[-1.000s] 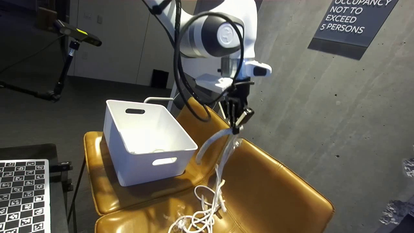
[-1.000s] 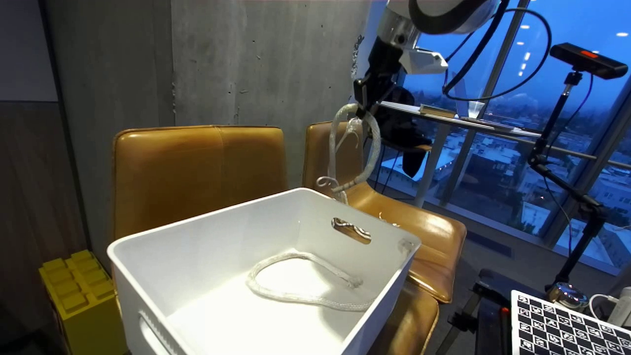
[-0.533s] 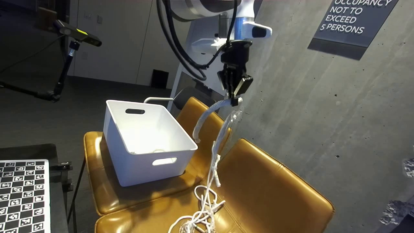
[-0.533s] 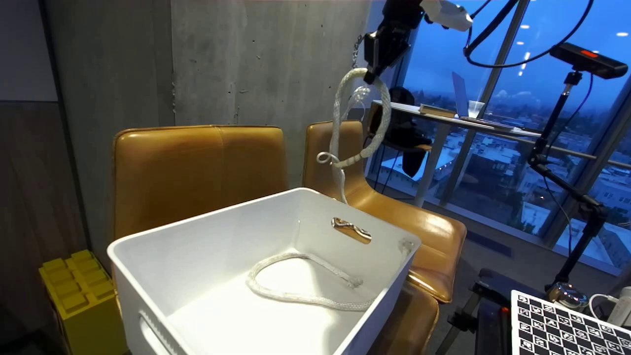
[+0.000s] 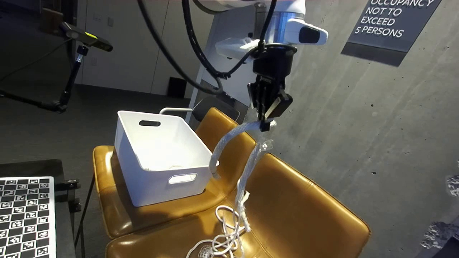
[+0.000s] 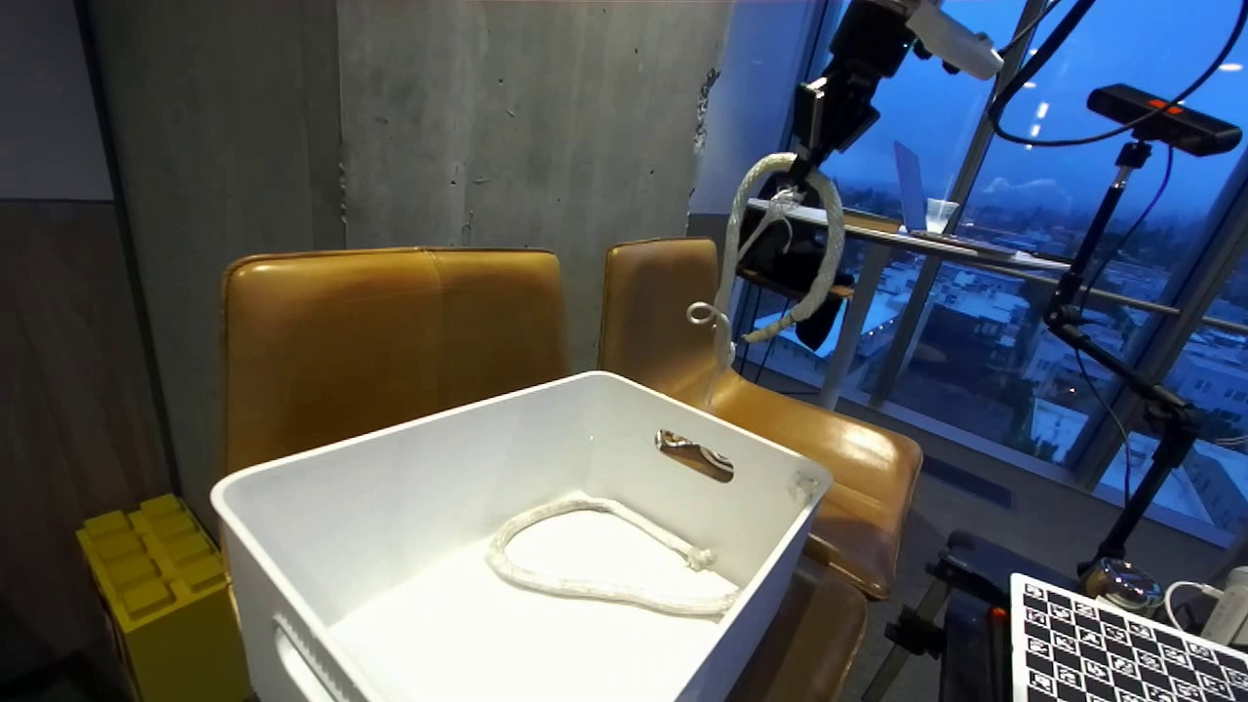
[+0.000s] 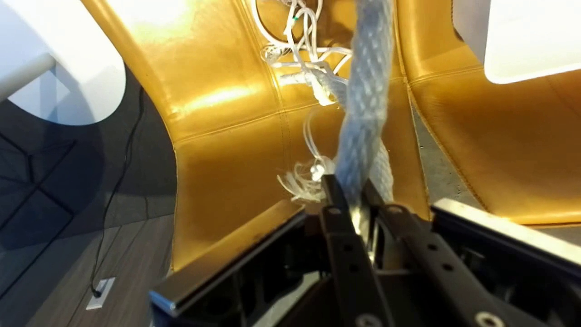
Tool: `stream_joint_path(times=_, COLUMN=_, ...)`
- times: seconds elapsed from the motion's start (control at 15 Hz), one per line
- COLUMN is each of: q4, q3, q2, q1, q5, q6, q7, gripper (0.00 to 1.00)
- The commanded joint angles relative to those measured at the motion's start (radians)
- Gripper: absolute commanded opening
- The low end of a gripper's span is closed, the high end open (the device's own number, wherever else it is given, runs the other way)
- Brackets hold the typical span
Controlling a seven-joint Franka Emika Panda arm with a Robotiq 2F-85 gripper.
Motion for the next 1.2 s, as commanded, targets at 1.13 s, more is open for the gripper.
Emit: stream_joint_path(times=1.13, q4=-0.128, q3=-0.009, q2=-0.057, q1=-0.057, q5=0.040, q6=0.117, q7=-0.144, gripper=0.03)
